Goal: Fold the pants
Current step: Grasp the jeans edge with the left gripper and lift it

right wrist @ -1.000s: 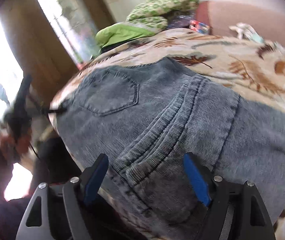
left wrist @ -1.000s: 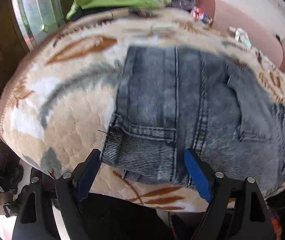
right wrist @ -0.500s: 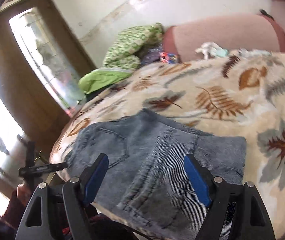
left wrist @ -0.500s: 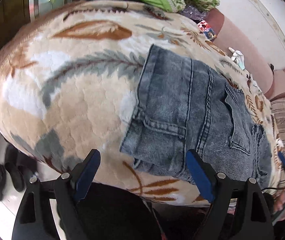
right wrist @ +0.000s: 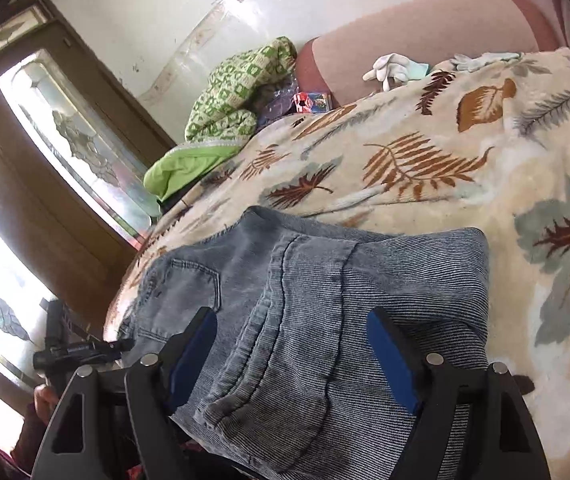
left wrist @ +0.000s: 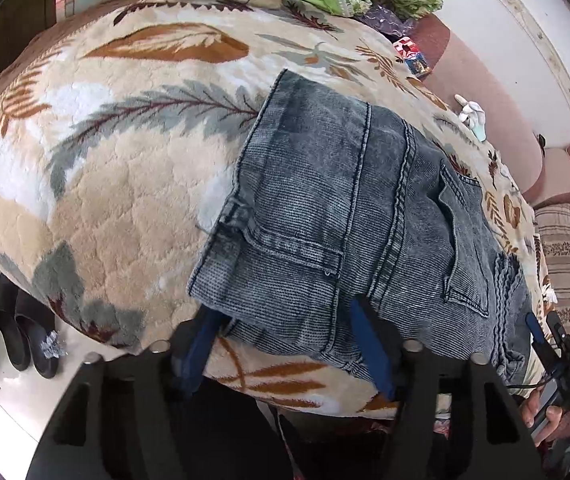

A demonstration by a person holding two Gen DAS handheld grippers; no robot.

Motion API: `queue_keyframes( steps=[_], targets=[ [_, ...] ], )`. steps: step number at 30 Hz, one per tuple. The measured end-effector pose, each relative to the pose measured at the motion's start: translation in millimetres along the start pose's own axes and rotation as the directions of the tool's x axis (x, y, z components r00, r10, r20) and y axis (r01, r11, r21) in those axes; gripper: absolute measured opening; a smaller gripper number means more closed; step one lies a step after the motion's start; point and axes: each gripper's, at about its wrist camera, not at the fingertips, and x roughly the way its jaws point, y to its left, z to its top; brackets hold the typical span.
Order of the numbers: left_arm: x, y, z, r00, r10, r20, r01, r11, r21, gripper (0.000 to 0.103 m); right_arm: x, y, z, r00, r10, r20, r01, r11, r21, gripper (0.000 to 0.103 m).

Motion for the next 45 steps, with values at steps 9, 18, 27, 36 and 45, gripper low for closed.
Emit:
queue_keyframes(
  steps=[9,18,27,36,45],
  targets=[
    [1.0,-22.6,-9.1,0.993,0.085,0.077,-0.093,0.991,0.098,0.042,-15.9,2.6,2.6,0.998,0.023,0.053,-0.023,1.0,-0.004,0.08],
    [-10.0,-46.5,-9.5,0.986,0.074,0.15,-0.099,0.982,0.164,0.026,-27.4,-2.4,5.5,0.995,0.046,0.091,-0.048,0.999,0.025,0.08],
    [0.6,-31.2,-5.4,0.99,0.071,0.119,-0.083,0.992,0.1,0.038,-25.0,-0.1,2.6,0.995,0.04,0.087,-0.042,0.999,0.017,0.08],
    [-4.7,-28.9,-1.5,0.991,0.003,0.137,-0.014,0.997,0.08,0.023,-19.3,1.0,-0.3,0.997,0.015,0.075,-0.016,1.0,0.009,0.08],
    [-38.2,-61.8,-4.5,0.974,-0.007,0.225,-0.038,0.98,0.195,0.021,-30.6,-11.2,3.9,0.992,0.005,0.126,-0.014,0.997,0.071,0.08]
  ],
)
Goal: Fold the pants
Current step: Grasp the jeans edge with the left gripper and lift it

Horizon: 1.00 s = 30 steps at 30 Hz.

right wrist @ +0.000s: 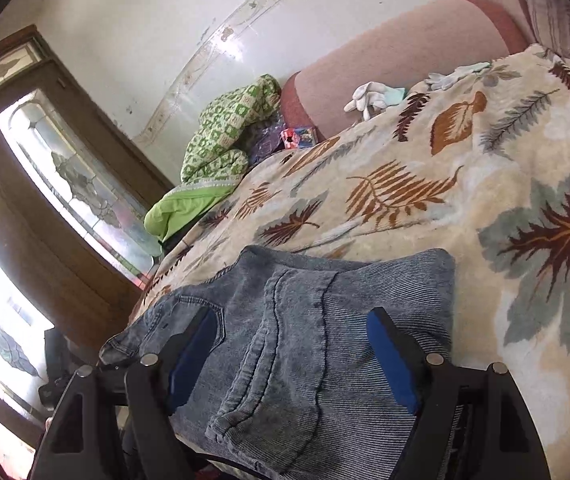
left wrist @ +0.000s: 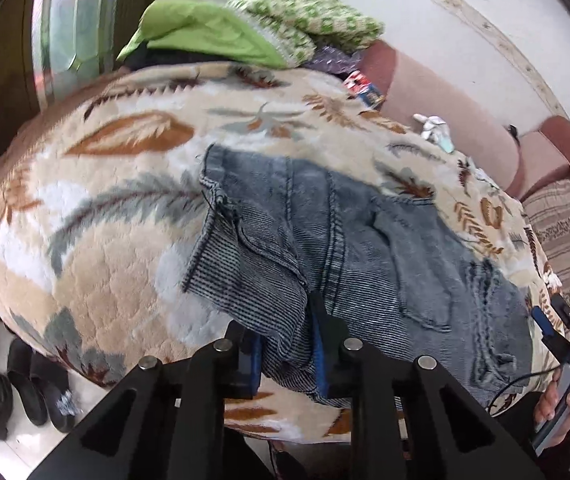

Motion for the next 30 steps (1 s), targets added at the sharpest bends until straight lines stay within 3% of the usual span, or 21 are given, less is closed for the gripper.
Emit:
queue_keyframes(
  steps=[5,10,12,14,16,19,21,22,25,26,28,30],
  targets=[
    [-29.0,-40.5,10.8,0.997,-0.04,0.059,0.033,0.994,0.108,0.021,-13.2,-18.0,6.9,0.999,-0.003,0.053,-0.002,0.995,0.098,0.08],
    [-48.3,-94.2,14.9,0.991,-0.098,0.087,0.075,0.968,0.24,0.021,-40.4,-42.7,15.9,0.987,-0.008,0.16,-0.028,0.975,0.222,0.08],
    [-53.0,-119.2,15.8,0.988,-0.13,0.086,0.099,0.949,0.298,0.021,-53.6,-52.8,19.5,0.978,0.004,0.207,-0.061,0.962,0.268,0.08],
    [-55.6,-150.1,15.3,0.983,-0.168,0.075,0.131,0.923,0.362,0.021,-68.1,-65.6,22.4,0.963,0.063,0.263,-0.147,0.938,0.313,0.081],
    [-55.0,-178.7,11.9,0.978,-0.204,0.055,0.163,0.894,0.418,0.021,-83.0,-80.4,25.2,0.921,0.191,0.341,-0.311,0.886,0.343,0.081],
    [-46.2,-228.1,-0.9,0.966,-0.257,-0.004,0.224,0.831,0.509,0.021,-104.9,-104.8,26.2,0.798,0.377,0.471,-0.558,0.757,0.34,0.081],
    [-34.3,-260.3,-15.0,0.959,-0.278,-0.061,0.263,0.784,0.562,0.021,-116.7,-121.7,25.4,0.734,0.416,0.537,-0.64,0.689,0.34,0.081],
    [-25.4,-276.4,-23.5,0.954,-0.286,-0.095,0.286,0.759,0.585,0.021,-121.3,-129.7,24.0,0.716,0.412,0.564,-0.658,0.668,0.347,0.081],
    [11.6,-318.6,-51.4,0.937,-0.289,-0.196,0.345,0.692,0.634,0.021,-126.1,-151.2,19.0,0.694,0.391,0.604,-0.686,0.613,0.392,0.081],
    [29.8,-330.3,-61.5,0.936,-0.261,-0.235,0.352,0.681,0.643,0.021,-125.5,-155.4,17.8,0.689,0.39,0.611,-0.694,0.597,0.401,0.081],
    [62.2,-342.9,-77.4,0.928,-0.211,-0.307,0.364,0.693,0.623,0.02,-123.0,-157.8,17.9,0.694,0.394,0.603,-0.693,0.591,0.413,0.081],
    [73.0,-345.4,-87.3,0.926,-0.197,-0.323,0.365,0.692,0.622,0.021,-121.2,-153.9,20.6,0.711,0.399,0.579,-0.677,0.61,0.412,0.081]
  ],
)
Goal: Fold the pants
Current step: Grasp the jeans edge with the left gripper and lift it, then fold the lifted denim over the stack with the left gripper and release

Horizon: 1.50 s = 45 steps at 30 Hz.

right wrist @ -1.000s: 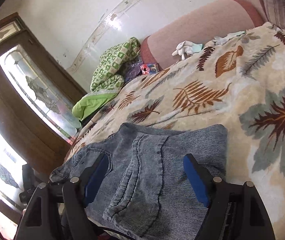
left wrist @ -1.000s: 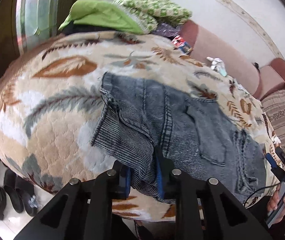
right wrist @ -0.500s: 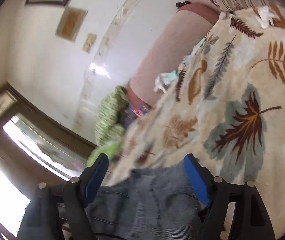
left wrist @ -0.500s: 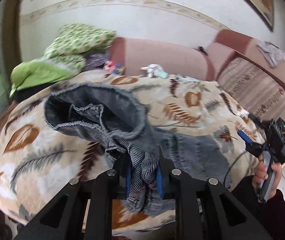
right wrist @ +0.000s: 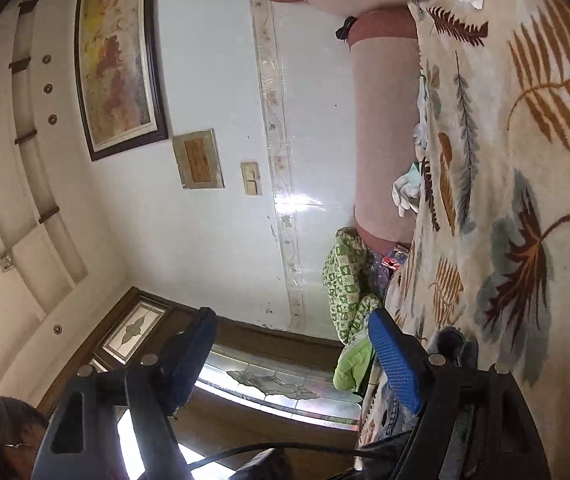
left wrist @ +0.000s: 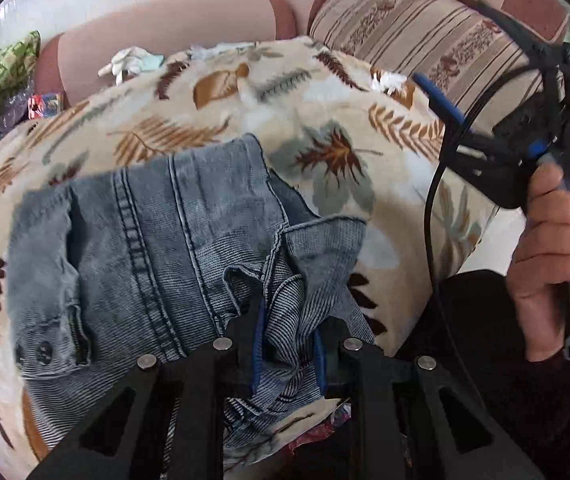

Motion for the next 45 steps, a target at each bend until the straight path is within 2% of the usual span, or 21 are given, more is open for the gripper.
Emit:
queue_keyframes(
  steps=[1,2,3,4,6,9,10,12,15,18,21,26,28,30,31,33,37,39,45],
  targets=[
    [-1.9,-3.0,-0.7,1.0,-0.008,0.01,0.008,1.0,0.018,0.023,3.7,1.5,-1.2,1.0,-0.009,-0.016,0.009,1.0,-0.013,0.081],
    [-7.0,-3.7,1.1,0.999,-0.027,0.017,0.027,0.999,0.026,0.029,7.3,2.1,-3.1,0.999,-0.015,-0.033,0.015,1.0,-0.021,0.081],
    [-14.4,-0.2,1.1,0.998,-0.057,0.02,0.057,0.998,0.023,0.037,11.4,2.1,-4.3,0.998,-0.023,-0.051,0.022,0.999,-0.027,0.081],
    [-25.1,3.0,3.5,0.994,-0.104,0.03,0.103,0.995,0.011,0.04,13.8,0.5,-4.7,0.998,-0.032,-0.062,0.03,0.999,-0.031,0.081],
    [-45.7,13.2,4.5,0.988,-0.138,0.075,0.138,0.99,-0.004,0.05,21.4,-3.0,-7.6,0.995,-0.044,-0.088,0.042,0.999,-0.026,0.081],
    [-82.2,30.5,1.3,0.979,-0.07,0.19,0.075,0.997,-0.017,0.064,30.1,-4.7,-13.6,0.987,-0.096,-0.128,0.091,0.995,-0.049,0.081],
    [-93.6,40.9,-1.0,0.973,-0.033,0.227,0.041,0.999,-0.032,0.066,34.0,-2.4,-16.9,0.982,-0.127,-0.14,0.117,0.99,-0.081,0.081],
    [-101.8,60.7,-5.6,0.967,0.055,0.248,-0.04,0.997,-0.066,0.068,43.5,4.7,-25.2,0.967,-0.192,-0.164,0.166,0.973,-0.16,0.081],
    [-95.5,94.2,-13.7,0.963,0.178,0.201,-0.148,0.977,-0.154,0.068,70.4,11.0,-44.8,0.924,-0.309,-0.228,0.239,0.928,-0.287,0.081],
    [-78.5,127.2,-17.9,0.96,0.24,0.143,-0.205,0.953,-0.225,0.068,105.3,7.6,-66.7,0.87,-0.371,-0.326,0.257,0.903,-0.344,0.081],
    [-61.8,143.5,-8.0,0.948,0.299,0.107,-0.27,0.936,-0.228,0.068,137.9,8.0,-85.4,0.823,-0.438,-0.362,0.276,0.865,-0.419,0.08],
    [-36.6,162.4,12.5,0.938,0.344,0.052,-0.323,0.916,-0.238,0.068,169.5,-9.2,-86.3,0.786,-0.487,-0.381,0.326,0.85,-0.414,0.079],
    [-20.3,168.4,20.4,0.943,0.332,0.025,-0.317,0.918,-0.24,0.068,173.4,-27.0,-81.0,0.758,-0.528,-0.382,0.379,0.834,-0.402,0.079],
    [0.0,172.5,20.7,0.941,0.335,-0.037,-0.334,0.913,-0.232,0.068,173.1,-43.7,-76.6,0.725,-0.57,-0.386,0.431,0.813,-0.39,0.078],
    [8.2,173.0,18.7,0.937,0.344,-0.059,-0.348,0.909,-0.231,0.069,173.3,-50.6,-75.7,0.712,-0.586,-0.388,0.452,0.805,-0.386,0.078],
    [12.4,171.1,17.4,0.929,0.367,-0.053,-0.37,0.903,-0.218,0.07,174.5,-57.5,-75.5,0.691,-0.598,-0.406,0.464,0.797,-0.386,0.079],
    [15.4,162.0,17.7,0.906,0.418,-0.062,-0.423,0.891,-0.165,0.071,176.4,-55.8,-78.7,0.679,-0.617,-0.399,0.454,0.779,-0.432,0.08],
    [12.2,162.4,16.6,0.9,0.43,-0.067,-0.435,0.882,-0.18,0.075,176.7,-54.4,-80.5,0.677,-0.621,-0.395,0.45,0.774,-0.446,0.08],
    [-8.1,154.0,-4.0,0.905,0.418,-0.079,-0.425,0.881,-0.208,0.076,165.0,-41.9,-87.5,0.682,-0.625,-0.38,0.439,0.765,-0.471,0.08]
  ],
)
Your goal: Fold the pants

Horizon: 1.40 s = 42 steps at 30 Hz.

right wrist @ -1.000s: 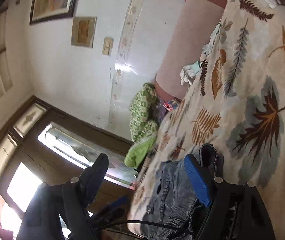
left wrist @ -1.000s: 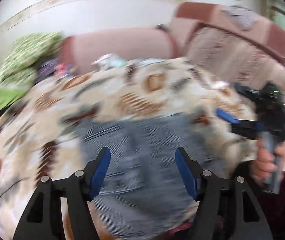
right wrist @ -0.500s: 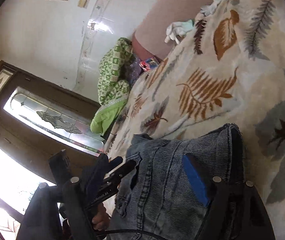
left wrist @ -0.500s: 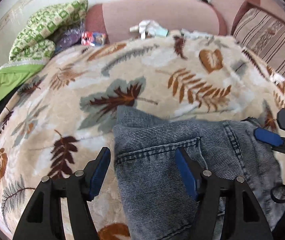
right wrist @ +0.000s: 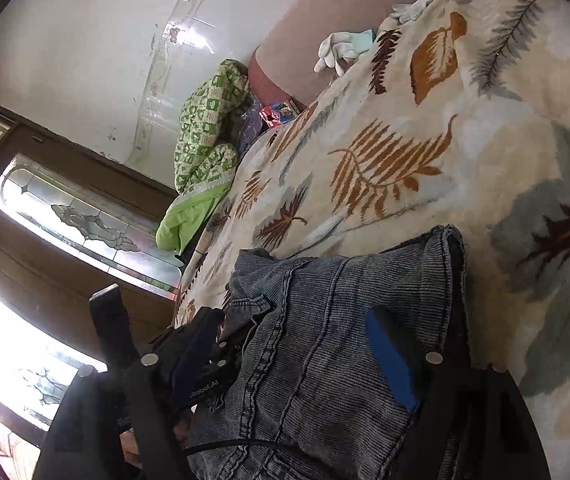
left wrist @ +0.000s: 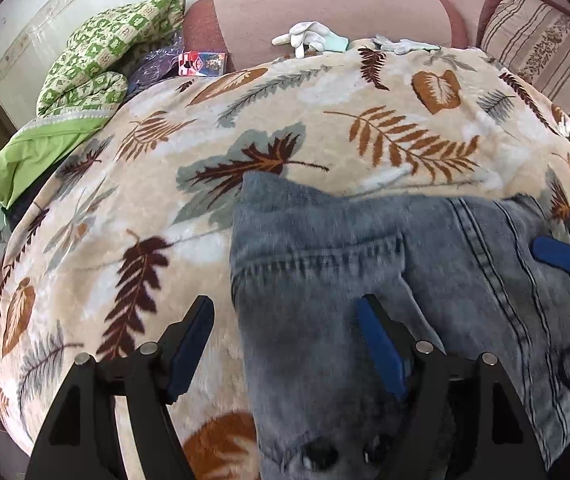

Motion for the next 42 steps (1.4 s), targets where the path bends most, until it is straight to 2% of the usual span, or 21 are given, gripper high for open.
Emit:
queue_keyframes(
  steps=[3,6,11,14,17,21,25,30,35,39,42],
  targets=[
    [-15.4,0.8,-19.4,1.0,-0.008,0.0,0.008,1.0,0.011,0.077,-8.7,5.0,-9.0,1.0,-0.019,-0.001,0.019,0.999,-0.032,0.08],
    [-31.2,-1.3,-30.4,1.0,0.0,0.022,-0.001,0.999,0.045,0.077,-14.8,4.3,-19.0,0.999,-0.03,-0.042,0.029,0.999,-0.018,0.08],
    [-55.6,-11.6,-42.1,0.997,-0.022,0.07,0.013,0.993,0.115,0.077,-44.8,6.6,-40.4,1.0,0.008,-0.009,-0.008,1.0,0.003,0.08],
    [-42.0,-20.5,-49.2,0.998,0.008,0.056,-0.017,0.986,0.168,0.078,-48.5,9.9,-50.8,0.998,-0.041,-0.058,0.039,0.999,-0.036,0.08],
    [-32.0,-19.3,-50.8,0.998,0.018,0.053,-0.026,0.99,0.139,0.087,-38.6,-3.8,-59.7,0.991,-0.058,-0.122,0.058,0.998,-0.003,0.08],
    [-28.8,-20.2,-49.9,0.997,0.042,0.065,-0.052,0.986,0.161,0.093,-35.0,-11.7,-59.7,0.991,-0.037,-0.128,0.04,0.999,0.02,0.08],
    [-27.2,-15.3,-48.9,0.998,0.042,0.056,-0.048,0.991,0.128,0.098,-32.5,-16.7,-58.2,0.991,-0.001,-0.135,0.003,1.0,0.013,0.08],
    [-31.0,-15.9,-49.5,0.997,0.054,0.049,-0.06,0.992,0.115,0.098,-34.5,-21.6,-57.7,0.99,0.033,-0.134,-0.029,0.999,0.035,0.081],
    [-30.8,-16.2,-44.5,0.997,0.07,-0.01,-0.069,0.993,0.091,0.098,-34.7,-18.6,-58.8,0.99,0.031,-0.139,-0.029,0.999,0.014,0.083],
    [-34.1,-24.1,-39.4,0.993,0.117,-0.032,-0.112,0.984,0.14,0.098,-34.1,-16.5,-58.7,0.99,0.031,-0.14,-0.03,0.999,0.01,0.083],
    [-34.2,-30.7,-39.2,0.988,0.156,-0.019,-0.151,0.974,0.169,0.098,-34.3,-17.8,-58.4,0.989,0.04,-0.14,-0.038,0.999,0.019,0.083]
  ],
)
